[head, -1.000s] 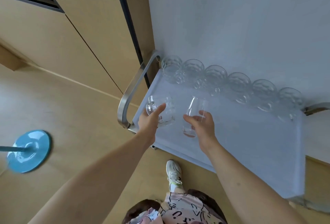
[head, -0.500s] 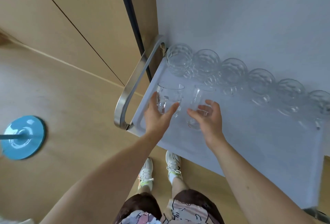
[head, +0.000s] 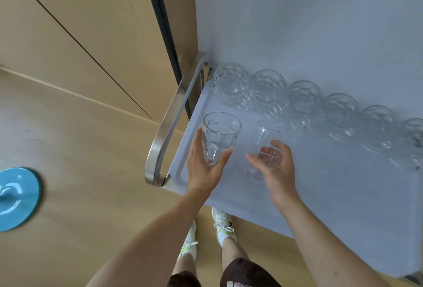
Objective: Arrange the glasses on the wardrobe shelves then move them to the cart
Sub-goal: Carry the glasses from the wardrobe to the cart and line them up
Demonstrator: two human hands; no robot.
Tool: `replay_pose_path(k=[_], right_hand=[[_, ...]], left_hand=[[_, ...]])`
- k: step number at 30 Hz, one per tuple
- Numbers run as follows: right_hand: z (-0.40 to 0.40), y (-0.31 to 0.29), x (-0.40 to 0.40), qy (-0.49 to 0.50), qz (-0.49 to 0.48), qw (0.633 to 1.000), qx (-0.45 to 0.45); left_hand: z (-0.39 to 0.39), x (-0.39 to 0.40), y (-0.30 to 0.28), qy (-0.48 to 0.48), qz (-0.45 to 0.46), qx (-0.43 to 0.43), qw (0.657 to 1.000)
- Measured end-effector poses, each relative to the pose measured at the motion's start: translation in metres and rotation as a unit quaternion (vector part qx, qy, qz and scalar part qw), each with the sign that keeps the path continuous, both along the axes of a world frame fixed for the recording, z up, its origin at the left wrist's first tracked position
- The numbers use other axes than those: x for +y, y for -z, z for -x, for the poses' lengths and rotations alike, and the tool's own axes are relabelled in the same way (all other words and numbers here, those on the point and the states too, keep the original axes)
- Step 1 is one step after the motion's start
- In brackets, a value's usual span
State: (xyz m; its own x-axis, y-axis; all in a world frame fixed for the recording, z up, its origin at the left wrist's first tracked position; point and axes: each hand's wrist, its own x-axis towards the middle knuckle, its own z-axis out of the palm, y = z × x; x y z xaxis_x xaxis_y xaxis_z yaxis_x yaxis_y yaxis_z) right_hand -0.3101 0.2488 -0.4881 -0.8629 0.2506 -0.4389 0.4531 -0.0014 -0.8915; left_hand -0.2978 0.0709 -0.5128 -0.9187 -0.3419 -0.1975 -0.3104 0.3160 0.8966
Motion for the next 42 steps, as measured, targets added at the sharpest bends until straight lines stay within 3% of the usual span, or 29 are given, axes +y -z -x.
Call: replay_pose_path(k=[12, 19, 23, 26, 32, 42], right_hand=[[-0.031, 0.005, -0.018, 0.026, 0.016, 1.000, 0.001], [-0.050, 0.001, -0.024, 0.058, 0.027, 0.998, -0.005], [-0.056, -0.003, -0.025, 0.061, 0.021, 0.998, -0.004], [-0.056, -0.010, -0.023, 0.072, 0.022, 0.997, 0.002], [-0.046, -0.017, -0.016, 0.076, 0.018, 0.997, 0.006], [-0.028, -0.019, -0.003, 0.087, 0.013, 0.996, 0.013]], left_hand=[[-0.047, -0.008, 0.011, 0.014, -0.039, -0.018, 0.999], [-0.052, -0.020, -0.015, 0.087, 0.028, -0.006, 0.996], [-0.032, -0.025, -0.033, 0.147, 0.110, 0.037, 0.982], [-0.011, -0.023, -0.048, 0.160, 0.129, -0.012, 0.979], [0.021, -0.008, -0.058, 0.089, 0.120, -0.091, 0.985], [0.072, 0.023, -0.064, -0.053, 0.072, -0.139, 0.986]])
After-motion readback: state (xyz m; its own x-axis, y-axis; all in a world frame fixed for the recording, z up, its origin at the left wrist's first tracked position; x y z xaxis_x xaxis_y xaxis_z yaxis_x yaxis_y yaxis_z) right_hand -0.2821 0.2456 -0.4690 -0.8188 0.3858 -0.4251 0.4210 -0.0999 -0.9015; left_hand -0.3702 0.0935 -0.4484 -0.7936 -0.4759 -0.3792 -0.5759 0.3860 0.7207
